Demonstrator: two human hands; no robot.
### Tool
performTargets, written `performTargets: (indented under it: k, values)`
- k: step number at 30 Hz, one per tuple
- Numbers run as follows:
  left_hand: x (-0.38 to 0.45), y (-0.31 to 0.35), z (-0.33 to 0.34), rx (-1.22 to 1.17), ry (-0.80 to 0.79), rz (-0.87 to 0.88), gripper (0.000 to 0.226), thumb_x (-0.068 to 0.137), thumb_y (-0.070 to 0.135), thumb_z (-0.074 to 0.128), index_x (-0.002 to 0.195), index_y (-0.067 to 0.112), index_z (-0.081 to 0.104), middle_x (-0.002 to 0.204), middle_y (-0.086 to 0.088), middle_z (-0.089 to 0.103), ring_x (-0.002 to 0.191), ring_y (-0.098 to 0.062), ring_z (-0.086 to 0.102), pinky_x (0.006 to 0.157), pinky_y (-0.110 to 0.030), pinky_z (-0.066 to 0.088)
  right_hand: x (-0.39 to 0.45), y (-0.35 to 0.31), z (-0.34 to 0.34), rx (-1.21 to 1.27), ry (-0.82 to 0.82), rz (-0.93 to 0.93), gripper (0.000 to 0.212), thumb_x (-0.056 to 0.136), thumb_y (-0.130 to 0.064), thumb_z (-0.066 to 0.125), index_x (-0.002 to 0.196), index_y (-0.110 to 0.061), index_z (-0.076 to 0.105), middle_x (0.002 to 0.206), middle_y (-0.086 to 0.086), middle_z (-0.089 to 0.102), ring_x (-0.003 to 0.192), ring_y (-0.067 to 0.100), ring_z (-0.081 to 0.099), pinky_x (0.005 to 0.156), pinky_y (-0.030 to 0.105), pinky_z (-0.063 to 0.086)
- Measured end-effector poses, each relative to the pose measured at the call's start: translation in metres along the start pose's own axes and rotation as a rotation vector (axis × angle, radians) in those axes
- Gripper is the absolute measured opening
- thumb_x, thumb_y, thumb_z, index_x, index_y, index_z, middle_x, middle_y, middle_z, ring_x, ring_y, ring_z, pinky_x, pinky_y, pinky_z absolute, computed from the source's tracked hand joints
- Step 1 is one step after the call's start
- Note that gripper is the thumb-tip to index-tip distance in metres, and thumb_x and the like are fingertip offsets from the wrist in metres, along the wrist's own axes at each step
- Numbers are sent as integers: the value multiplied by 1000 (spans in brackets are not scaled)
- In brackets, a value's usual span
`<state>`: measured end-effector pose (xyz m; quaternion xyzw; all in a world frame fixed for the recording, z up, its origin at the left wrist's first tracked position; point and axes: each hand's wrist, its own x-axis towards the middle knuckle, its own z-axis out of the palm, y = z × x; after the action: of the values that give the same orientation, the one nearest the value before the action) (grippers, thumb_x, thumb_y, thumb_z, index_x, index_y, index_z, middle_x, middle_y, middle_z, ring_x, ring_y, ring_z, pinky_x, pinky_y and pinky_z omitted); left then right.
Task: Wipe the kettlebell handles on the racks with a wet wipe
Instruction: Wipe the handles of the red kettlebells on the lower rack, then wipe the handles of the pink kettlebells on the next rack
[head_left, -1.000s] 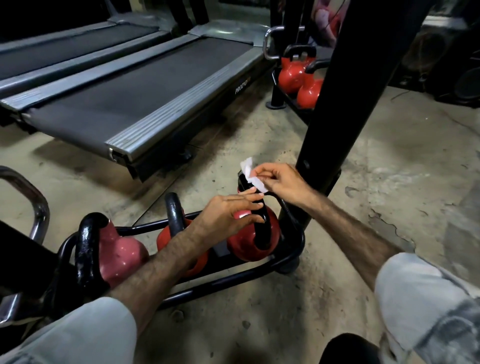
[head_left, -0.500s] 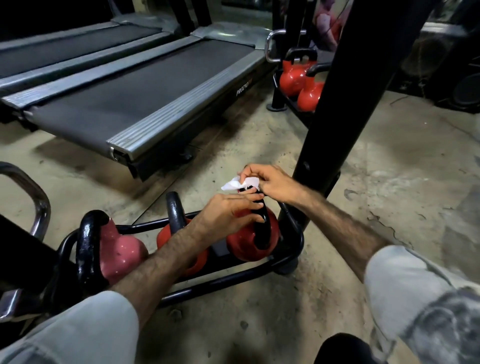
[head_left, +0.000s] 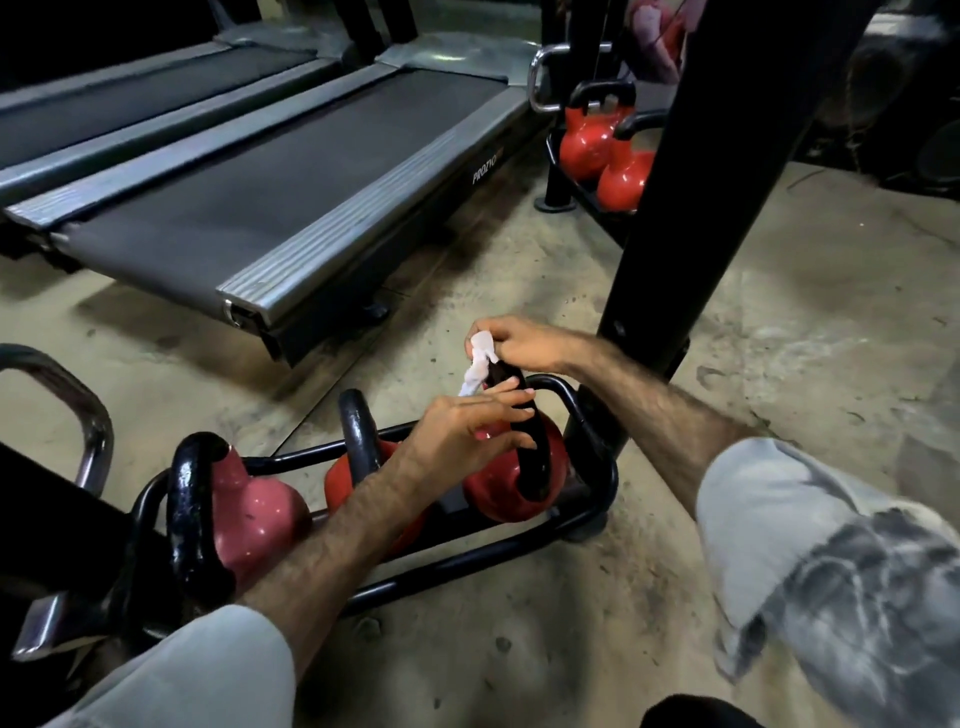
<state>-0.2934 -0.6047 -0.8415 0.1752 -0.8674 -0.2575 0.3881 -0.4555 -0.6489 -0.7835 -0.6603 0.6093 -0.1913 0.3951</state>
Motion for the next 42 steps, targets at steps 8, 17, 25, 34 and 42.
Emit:
performTargets:
  k: [8, 17, 25, 34, 42]
  values:
    - [-4, 32, -1, 44, 32, -322, 21, 73, 7, 75, 93, 5, 72, 114, -5, 68, 109, -16, 64, 93, -37, 52, -51, -12, 3, 2, 382, 67, 21, 90, -7, 48, 93, -19, 65, 94, 7, 68, 85, 19, 62, 68, 25, 45]
    - [1, 158, -72, -4, 225, -925, 11, 88, 12, 63, 95, 19, 69, 89, 11, 69, 85, -2, 65, 80, -5, 44, -175, -75, 6, 250, 405, 388, 26, 98, -20, 44, 112, -15, 65, 99, 2, 65, 88, 14, 56, 65, 10, 40]
    - [43, 375, -170, -33, 135, -948, 16, 90, 12, 56, 99, 16, 68, 95, 3, 70, 91, -15, 66, 83, -24, 49, -357, -269, -79, 655, 531, 299, 17, 96, -7, 56, 105, 5, 65, 85, 9, 69, 63, -9, 63, 58, 5, 45]
    - [143, 666, -292, -141, 120, -766, 18, 87, 21, 59, 102, 28, 66, 97, 6, 71, 93, -10, 65, 88, -41, 53, -599, -486, -211, 738, 585, 32, 33, 88, 8, 60, 120, 0, 62, 113, 22, 67, 94, 16, 63, 87, 28, 52]
    - [253, 780, -306, -182, 119, -488, 24, 90, 7, 58, 103, 25, 67, 103, -2, 71, 99, -17, 66, 94, -44, 50, -708, -540, -320, 460, 931, -117, 30, 86, -4, 65, 106, -26, 69, 101, -1, 70, 89, 10, 63, 88, 47, 56]
